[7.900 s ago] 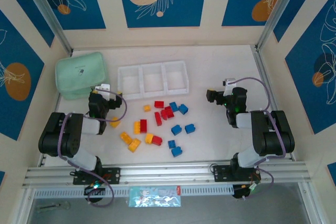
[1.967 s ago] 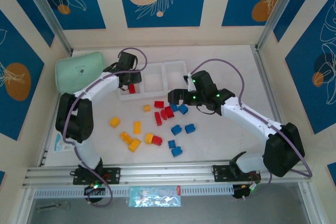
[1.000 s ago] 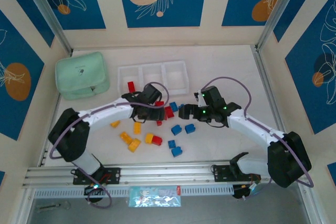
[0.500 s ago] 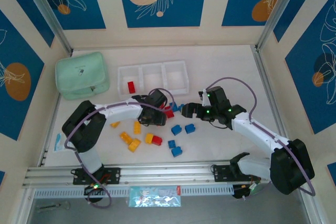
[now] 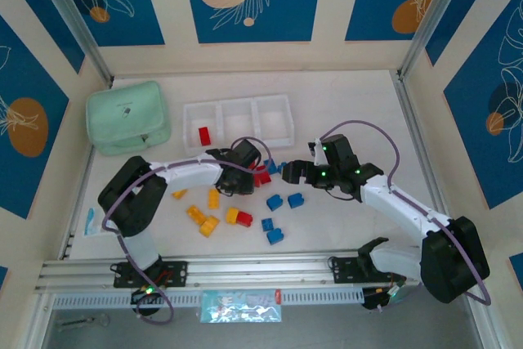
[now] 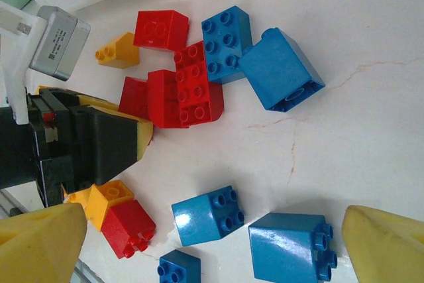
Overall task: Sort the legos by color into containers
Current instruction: Pick up the lego from the center of the table, then place the lego in the container.
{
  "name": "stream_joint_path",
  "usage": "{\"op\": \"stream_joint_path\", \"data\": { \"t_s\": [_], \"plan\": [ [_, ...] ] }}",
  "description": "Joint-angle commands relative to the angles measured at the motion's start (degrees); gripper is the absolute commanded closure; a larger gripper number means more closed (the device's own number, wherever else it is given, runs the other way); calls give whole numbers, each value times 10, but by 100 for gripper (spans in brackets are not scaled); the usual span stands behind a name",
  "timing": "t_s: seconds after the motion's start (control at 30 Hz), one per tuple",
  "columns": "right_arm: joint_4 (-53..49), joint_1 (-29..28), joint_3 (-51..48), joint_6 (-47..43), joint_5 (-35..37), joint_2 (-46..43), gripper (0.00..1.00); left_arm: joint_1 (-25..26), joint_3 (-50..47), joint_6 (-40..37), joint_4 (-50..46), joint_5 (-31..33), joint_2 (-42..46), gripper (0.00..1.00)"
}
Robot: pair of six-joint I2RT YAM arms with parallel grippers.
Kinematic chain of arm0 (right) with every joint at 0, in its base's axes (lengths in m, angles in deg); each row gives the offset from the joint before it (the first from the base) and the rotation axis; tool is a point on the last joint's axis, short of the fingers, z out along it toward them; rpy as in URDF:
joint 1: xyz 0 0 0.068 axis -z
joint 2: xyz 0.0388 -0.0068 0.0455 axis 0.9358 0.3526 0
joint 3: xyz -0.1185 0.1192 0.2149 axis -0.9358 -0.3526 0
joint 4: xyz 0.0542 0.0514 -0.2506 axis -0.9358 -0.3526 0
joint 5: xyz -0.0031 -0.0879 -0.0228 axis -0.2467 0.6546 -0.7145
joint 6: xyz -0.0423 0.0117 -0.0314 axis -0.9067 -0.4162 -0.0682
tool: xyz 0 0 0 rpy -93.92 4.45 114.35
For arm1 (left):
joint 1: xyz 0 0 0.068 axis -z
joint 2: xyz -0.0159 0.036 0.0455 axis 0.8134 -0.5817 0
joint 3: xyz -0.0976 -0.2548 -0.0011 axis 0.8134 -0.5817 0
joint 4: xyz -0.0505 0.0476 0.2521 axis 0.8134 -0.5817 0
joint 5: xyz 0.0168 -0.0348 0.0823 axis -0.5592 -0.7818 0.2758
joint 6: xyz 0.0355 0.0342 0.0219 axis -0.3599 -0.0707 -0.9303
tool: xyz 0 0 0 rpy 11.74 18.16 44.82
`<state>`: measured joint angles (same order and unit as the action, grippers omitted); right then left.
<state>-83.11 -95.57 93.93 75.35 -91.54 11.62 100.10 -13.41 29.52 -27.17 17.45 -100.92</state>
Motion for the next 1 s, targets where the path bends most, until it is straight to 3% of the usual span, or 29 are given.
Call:
{"op": "stream_joint_path", "data": {
  "t_s": [0.0, 0.27, 0.47, 0.63, 0.97],
  "plan": [
    [-3, 1, 2, -9, -12, -11, 1, 5, -11, 0, 4, 5, 13, 75],
    [-16, -10, 25, -28, -27, -14, 1, 5, -15, -11, -36, 25, 79, 82],
    [-15, -53, 61, -35, -19, 8, 1, -3, -14, -37, -81, 89, 168, 83],
    [2, -88, 91, -24, -7, 41, 1, -46, 24, -67, -119, 153, 200, 83],
    [31, -106, 139, -6, 15, 94, 1, -176, 135, -138, -78, 149, 102, 83]
  ]
}}
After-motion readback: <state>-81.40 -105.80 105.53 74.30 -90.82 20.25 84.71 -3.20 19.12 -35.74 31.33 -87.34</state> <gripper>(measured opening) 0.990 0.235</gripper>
